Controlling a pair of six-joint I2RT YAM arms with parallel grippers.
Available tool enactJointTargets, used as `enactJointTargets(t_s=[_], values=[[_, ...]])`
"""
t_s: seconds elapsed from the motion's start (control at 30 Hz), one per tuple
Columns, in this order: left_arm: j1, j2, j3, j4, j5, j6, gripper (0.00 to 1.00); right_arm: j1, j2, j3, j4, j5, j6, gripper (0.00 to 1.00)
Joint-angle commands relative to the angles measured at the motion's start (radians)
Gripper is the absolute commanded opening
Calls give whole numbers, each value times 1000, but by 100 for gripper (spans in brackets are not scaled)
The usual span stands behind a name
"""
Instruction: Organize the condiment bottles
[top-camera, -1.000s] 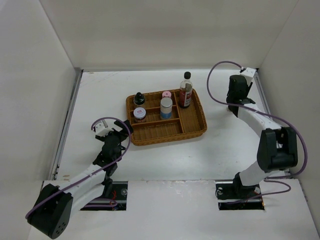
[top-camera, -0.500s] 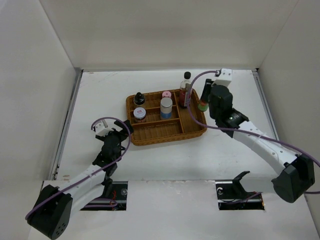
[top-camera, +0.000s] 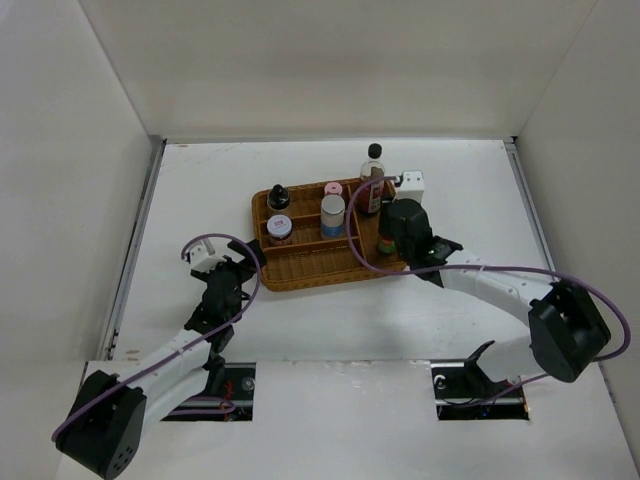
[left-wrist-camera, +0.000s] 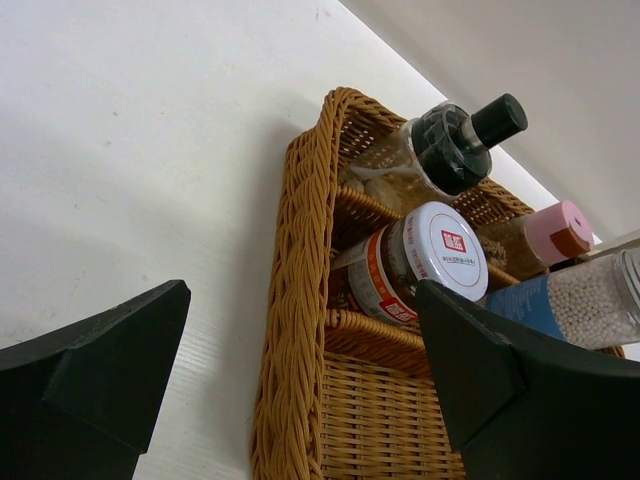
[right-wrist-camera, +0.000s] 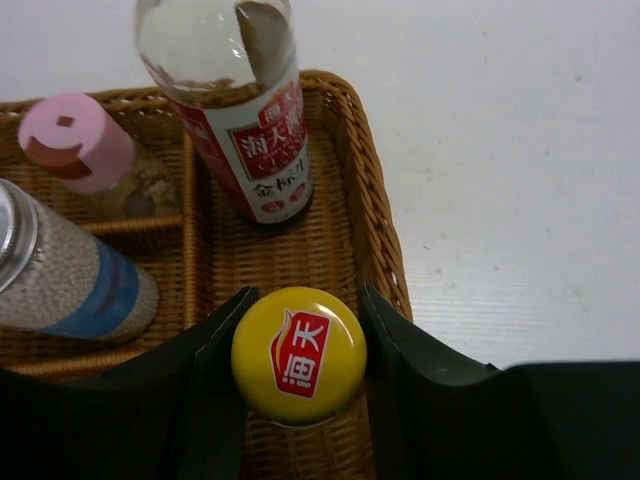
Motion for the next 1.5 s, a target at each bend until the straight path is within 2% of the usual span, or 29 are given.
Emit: enactJointTargets(t_s=[0.0, 0.13, 0.3, 0.4, 0.67, 0.77, 0.8, 0.97, 1.1, 1.27, 1.47], values=[[10, 10, 23, 29, 17, -7, 100, 34, -9, -14, 204, 12, 25, 35], [11, 18, 26, 29, 5, -7, 100, 53, -10, -57, 221, 23, 35, 39], [13, 50, 43, -3, -9, -17, 100, 56, -36, -75, 216, 31, 49, 52], [17, 64, 55, -23, -21, -27, 100, 56, -70, -89, 219, 32, 55, 64], [27, 99, 101, -122, -30, -30, 100, 44, -151, -98, 210, 23, 62, 77], [28, 123, 119, -135, -30, -31, 100, 47, -197, -105, 202, 29, 62, 89], [28, 125, 123, -138, -30, -31, 100, 47, -217, -109, 201, 32, 63, 100], [46, 96, 135, -178, -30, -33, 100, 2, -360, -169, 199, 99, 95, 100], [60, 45, 149, -237, -30, -33, 100, -99, -511, -281, 195, 159, 206, 100], [60, -30, 141, -247, -18, -34, 100, -231, -648, -423, 110, 91, 345, 100], [50, -122, 133, -250, 8, -36, 100, -266, -694, -468, 0, 21, 397, 100]])
